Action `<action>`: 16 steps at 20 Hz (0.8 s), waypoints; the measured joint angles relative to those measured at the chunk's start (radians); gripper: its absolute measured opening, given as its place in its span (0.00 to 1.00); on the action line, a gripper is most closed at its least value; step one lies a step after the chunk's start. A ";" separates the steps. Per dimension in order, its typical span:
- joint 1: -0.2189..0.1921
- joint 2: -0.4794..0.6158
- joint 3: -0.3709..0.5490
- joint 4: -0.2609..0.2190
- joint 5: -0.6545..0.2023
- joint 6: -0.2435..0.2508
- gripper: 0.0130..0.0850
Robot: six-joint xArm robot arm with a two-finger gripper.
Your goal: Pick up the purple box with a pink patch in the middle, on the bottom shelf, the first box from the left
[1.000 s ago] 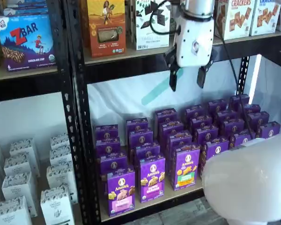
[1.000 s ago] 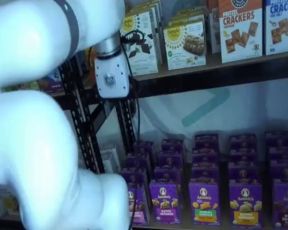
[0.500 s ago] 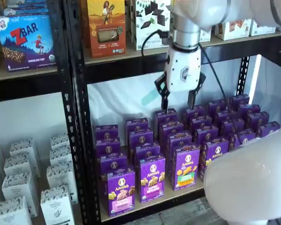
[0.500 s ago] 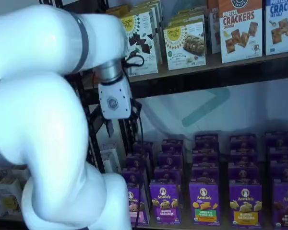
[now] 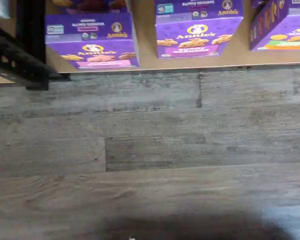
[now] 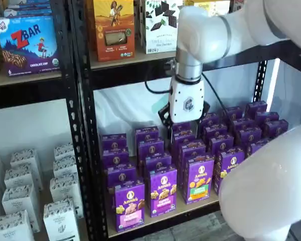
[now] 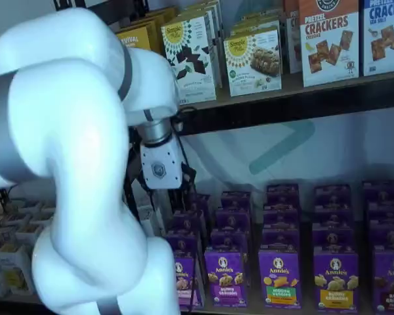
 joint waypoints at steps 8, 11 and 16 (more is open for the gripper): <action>-0.013 0.162 0.030 0.030 -0.202 -0.035 1.00; -0.016 0.234 0.020 0.024 -0.251 -0.036 1.00; -0.014 0.342 0.010 0.018 -0.357 -0.032 1.00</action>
